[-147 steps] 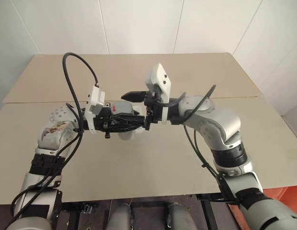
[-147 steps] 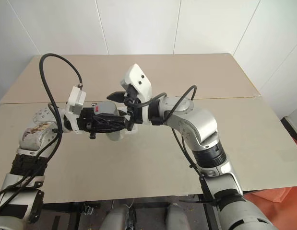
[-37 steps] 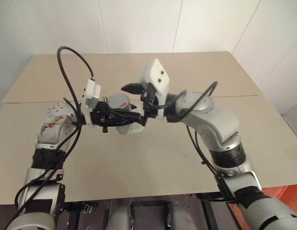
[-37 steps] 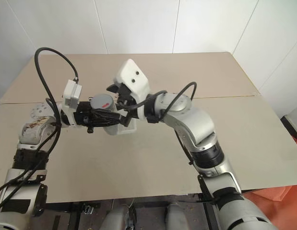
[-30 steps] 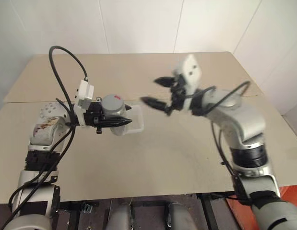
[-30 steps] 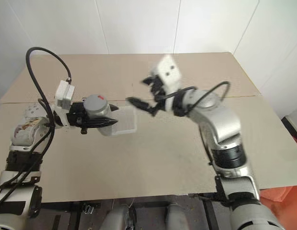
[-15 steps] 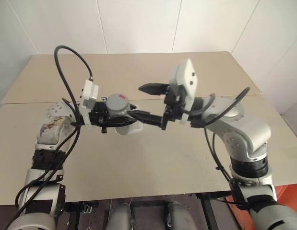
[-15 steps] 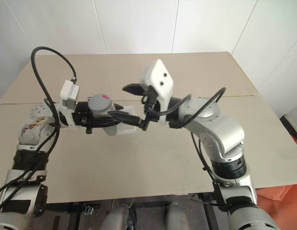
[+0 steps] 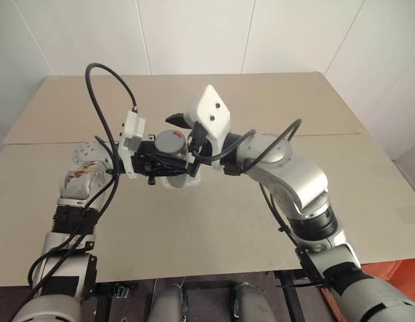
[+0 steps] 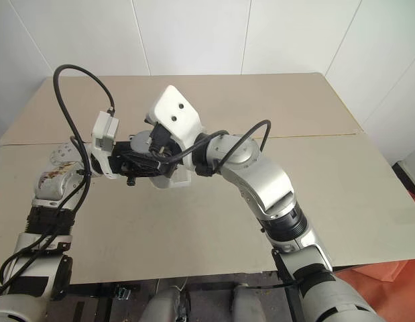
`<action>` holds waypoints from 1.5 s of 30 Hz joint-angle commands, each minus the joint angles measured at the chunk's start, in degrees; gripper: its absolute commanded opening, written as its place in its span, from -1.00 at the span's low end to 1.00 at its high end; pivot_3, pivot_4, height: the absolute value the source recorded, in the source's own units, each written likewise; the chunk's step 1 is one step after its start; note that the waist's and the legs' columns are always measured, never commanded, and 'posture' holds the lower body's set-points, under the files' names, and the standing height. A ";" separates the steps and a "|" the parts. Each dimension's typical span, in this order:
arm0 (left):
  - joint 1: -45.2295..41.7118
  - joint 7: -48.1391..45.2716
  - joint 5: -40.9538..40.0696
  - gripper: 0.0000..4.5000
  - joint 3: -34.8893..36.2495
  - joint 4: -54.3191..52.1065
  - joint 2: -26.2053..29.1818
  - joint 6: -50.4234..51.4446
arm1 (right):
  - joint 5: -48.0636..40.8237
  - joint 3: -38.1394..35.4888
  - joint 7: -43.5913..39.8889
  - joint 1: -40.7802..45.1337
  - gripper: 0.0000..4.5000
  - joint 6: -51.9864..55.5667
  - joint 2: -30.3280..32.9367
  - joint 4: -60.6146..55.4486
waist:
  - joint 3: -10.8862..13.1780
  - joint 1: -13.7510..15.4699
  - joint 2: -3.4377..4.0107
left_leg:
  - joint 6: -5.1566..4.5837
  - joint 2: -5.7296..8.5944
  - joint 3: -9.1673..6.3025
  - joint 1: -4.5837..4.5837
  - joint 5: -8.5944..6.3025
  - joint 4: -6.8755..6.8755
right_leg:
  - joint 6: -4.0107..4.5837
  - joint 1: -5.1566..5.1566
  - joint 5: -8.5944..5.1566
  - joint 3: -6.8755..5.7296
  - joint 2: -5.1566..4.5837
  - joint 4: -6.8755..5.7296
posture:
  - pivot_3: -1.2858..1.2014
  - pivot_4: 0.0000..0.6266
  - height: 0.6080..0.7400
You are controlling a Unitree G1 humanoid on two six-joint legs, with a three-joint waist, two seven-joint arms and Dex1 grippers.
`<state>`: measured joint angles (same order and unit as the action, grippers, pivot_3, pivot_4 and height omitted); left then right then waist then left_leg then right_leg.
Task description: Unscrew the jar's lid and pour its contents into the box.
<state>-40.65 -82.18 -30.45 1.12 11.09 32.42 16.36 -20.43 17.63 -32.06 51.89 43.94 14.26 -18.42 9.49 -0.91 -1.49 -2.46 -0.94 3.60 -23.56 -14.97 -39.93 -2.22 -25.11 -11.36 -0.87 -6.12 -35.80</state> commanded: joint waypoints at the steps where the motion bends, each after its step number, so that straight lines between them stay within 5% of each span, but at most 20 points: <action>1: -0.30 -0.58 -0.77 -0.14 1.21 -2.15 1.31 -0.65 | -0.41 -5.07 -0.57 -0.13 0.99 -1.52 2.10 -1.33 | 0.00 0.00 0.00 | 0.00 0.00 0.00 0.00 0.00 0.00 | 0.00 0.00 0.00 0.00 0.00 0.00 | 0.03 -0.52 1.00; 26: 0.09 -1.41 -1.14 -0.14 1.62 -1.95 2.21 -1.15 | -6.77 -8.23 -10.18 -7.89 0.99 -2.54 12.70 -9.70 | 0.00 0.08 0.00 | -0.01 0.01 0.00 -0.01 -0.01 0.00 | 0.00 0.00 0.00 0.01 0.00 0.03 | 0.03 -0.52 1.00; 45: 0.52 -1.23 -0.91 -0.14 1.16 -2.65 2.10 -1.84 | -6.19 -4.21 -5.68 0.12 0.99 1.92 0.98 -1.76 | 0.00 0.09 0.00 | 0.00 0.01 0.00 -0.01 0.00 -0.02 | 0.00 0.01 0.00 0.00 0.00 0.00 | 0.03 -0.52 1.00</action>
<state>-39.96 -83.32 -30.66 1.31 10.70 34.00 15.23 -26.08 13.69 -38.14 50.38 45.67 15.93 -19.54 9.49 -0.82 -1.49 -2.46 -0.93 3.60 -23.57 -14.97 -39.95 -2.22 -25.10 -11.36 -0.88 -6.12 -35.81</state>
